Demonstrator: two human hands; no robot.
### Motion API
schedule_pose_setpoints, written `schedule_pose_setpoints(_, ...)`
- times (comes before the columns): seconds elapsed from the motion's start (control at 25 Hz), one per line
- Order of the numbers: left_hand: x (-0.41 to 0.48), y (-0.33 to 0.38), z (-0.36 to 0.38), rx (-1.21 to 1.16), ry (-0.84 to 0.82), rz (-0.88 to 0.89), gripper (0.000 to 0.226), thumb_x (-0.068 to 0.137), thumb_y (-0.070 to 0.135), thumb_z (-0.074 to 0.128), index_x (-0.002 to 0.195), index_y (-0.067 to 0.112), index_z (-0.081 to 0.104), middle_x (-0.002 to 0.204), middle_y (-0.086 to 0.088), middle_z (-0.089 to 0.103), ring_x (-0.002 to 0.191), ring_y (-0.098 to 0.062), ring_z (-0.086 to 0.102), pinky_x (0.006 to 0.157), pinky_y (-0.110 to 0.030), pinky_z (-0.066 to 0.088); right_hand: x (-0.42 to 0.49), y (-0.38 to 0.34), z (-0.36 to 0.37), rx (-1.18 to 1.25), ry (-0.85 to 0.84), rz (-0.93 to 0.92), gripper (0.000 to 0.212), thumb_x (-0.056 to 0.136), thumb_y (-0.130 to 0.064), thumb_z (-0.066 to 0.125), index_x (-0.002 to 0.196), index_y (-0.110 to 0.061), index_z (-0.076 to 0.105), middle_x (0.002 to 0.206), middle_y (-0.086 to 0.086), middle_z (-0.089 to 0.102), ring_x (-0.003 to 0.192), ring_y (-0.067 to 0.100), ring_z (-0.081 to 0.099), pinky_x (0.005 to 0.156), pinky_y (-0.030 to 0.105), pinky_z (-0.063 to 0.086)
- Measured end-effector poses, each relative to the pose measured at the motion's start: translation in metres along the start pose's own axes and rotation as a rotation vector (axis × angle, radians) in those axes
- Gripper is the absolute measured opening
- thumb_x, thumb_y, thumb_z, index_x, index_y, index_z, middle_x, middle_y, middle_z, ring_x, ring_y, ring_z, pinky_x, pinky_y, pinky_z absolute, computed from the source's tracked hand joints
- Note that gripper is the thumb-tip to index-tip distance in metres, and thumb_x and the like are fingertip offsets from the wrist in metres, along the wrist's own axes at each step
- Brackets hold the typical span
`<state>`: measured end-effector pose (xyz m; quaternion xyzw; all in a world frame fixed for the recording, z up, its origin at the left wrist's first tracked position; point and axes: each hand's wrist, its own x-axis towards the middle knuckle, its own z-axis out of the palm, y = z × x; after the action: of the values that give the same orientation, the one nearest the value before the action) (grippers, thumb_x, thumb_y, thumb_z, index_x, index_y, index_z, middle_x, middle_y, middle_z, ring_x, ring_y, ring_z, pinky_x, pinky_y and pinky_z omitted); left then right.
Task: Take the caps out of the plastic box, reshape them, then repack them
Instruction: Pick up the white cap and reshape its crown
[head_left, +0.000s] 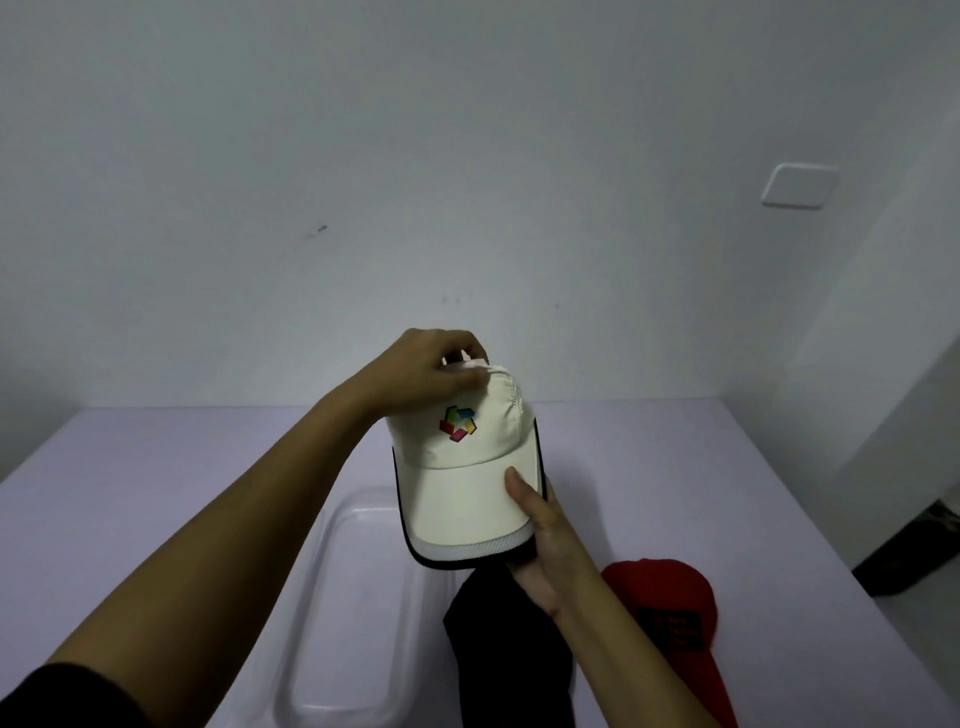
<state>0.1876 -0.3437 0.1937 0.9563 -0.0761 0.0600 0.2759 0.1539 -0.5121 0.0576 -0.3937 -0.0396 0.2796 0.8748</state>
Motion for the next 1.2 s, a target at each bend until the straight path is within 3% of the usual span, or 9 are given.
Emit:
schedule_pose_setpoints(0.16, 0.011, 0.012, 0.004, 0.416, -0.128, -0.107, 0.057, 0.076, 0.071, 0.047, 0.082, 0.018, 0.066, 0.076, 0.005, 0.061, 0.079, -0.018, 0.058, 0.066, -0.031, 0.044, 0.001, 0.004, 0.001, -0.052, 0.025, -0.011, 0.066, 0.072, -0.027, 0.075, 0.132, -0.015, 0.050, 0.128, 0.014, 0.062, 0.117, 0.033, 0.059, 0.086, 0.041, 0.055)
schedule_pose_setpoints(0.28, 0.018, 0.013, 0.011, 0.358, -0.198, -0.088, 0.041, 0.085, 0.051, 0.053, 0.075, 0.012, 0.060, 0.071, 0.002, 0.055, 0.076, -0.022, 0.057, 0.061, -0.029, 0.039, 0.001, 0.009, 0.006, -0.047, 0.032, -0.013, 0.063, 0.074, -0.025, 0.073, 0.132, -0.016, 0.050, 0.128, 0.014, 0.062, 0.117, 0.032, 0.060, 0.090, 0.043, 0.054)
schedule_pose_setpoints(0.4, 0.017, 0.017, 0.022, 0.299, -0.034, -0.055, 0.031, 0.088, 0.045, 0.047, 0.067, 0.023, 0.050, 0.070, 0.004, 0.053, 0.077, -0.023, 0.055, 0.061, -0.030, 0.037, 0.002, 0.004, 0.007, -0.011, 0.045, -0.036, 0.057, 0.077, -0.024, 0.069, 0.131, -0.016, 0.051, 0.127, 0.012, 0.063, 0.116, 0.031, 0.060, 0.090, 0.041, 0.055)
schedule_pose_setpoints(0.52, 0.018, 0.024, 0.029, 0.407, 0.070, -0.049, 0.028, 0.087, 0.044, 0.045, 0.077, 0.023, 0.060, 0.079, 0.001, 0.056, 0.078, -0.025, 0.054, 0.064, -0.029, 0.037, 0.001, -0.001, 0.007, -0.014, 0.046, -0.040, 0.057, 0.078, -0.024, 0.068, 0.131, -0.016, 0.051, 0.127, 0.013, 0.063, 0.116, 0.031, 0.060, 0.087, 0.039, 0.056)
schedule_pose_setpoints(0.72, 0.023, 0.035, 0.032, 0.569, -0.151, -0.034, 0.028, 0.090, 0.034, 0.049, 0.084, 0.009, 0.061, 0.094, -0.010, 0.059, 0.081, -0.028, 0.056, 0.063, -0.030, 0.038, -0.007, 0.012, 0.010, 0.017, 0.042, 0.017, 0.057, 0.077, -0.024, 0.069, 0.131, -0.016, 0.052, 0.126, 0.014, 0.063, 0.115, 0.032, 0.061, 0.090, 0.042, 0.054)
schedule_pose_setpoints(0.88, 0.022, 0.047, 0.051, 0.831, -0.030, 0.074, 0.037, 0.099, 0.036, 0.037, 0.096, 0.008, 0.062, 0.105, -0.009, 0.065, 0.096, -0.035, 0.062, 0.067, -0.032, 0.035, -0.009, 0.022, 0.018, 0.135, 0.080, 0.028, 0.054, 0.080, -0.026, 0.068, 0.131, -0.018, 0.053, 0.126, 0.013, 0.064, 0.115, 0.030, 0.061, 0.080, 0.036, 0.057)
schedule_pose_setpoints(0.96, 0.024, 0.051, 0.050, 0.827, -0.058, 0.065, 0.042, 0.096, 0.046, 0.040, 0.093, 0.010, 0.062, 0.100, -0.008, 0.064, 0.092, -0.032, 0.062, 0.067, -0.031, 0.034, -0.009, 0.025, 0.018, 0.164, 0.091, 0.012, 0.052, 0.079, -0.027, 0.065, 0.130, -0.020, 0.054, 0.124, 0.012, 0.065, 0.114, 0.030, 0.062, 0.077, 0.036, 0.057)
schedule_pose_setpoints(1.08, 0.026, 0.050, 0.042, 0.792, -0.221, -0.024, 0.046, 0.084, 0.059, 0.053, 0.085, 0.013, 0.055, 0.085, -0.005, 0.052, 0.079, -0.025, 0.051, 0.068, -0.032, 0.035, -0.010, 0.030, 0.017, 0.116, 0.078, 0.004, 0.053, 0.079, -0.028, 0.069, 0.130, -0.022, 0.054, 0.125, 0.011, 0.064, 0.116, 0.031, 0.060, 0.089, 0.043, 0.054)
schedule_pose_setpoints(1.2, 0.029, 0.046, 0.046, 0.856, -0.133, -0.004, 0.025, 0.093, 0.032, 0.053, 0.083, 0.009, 0.053, 0.092, -0.008, 0.060, 0.078, -0.027, 0.054, 0.066, -0.032, 0.035, -0.012, 0.037, 0.021, 0.110, 0.037, 0.034, 0.058, 0.077, -0.028, 0.070, 0.132, -0.020, 0.052, 0.127, 0.012, 0.063, 0.118, 0.032, 0.059, 0.092, 0.044, 0.053)
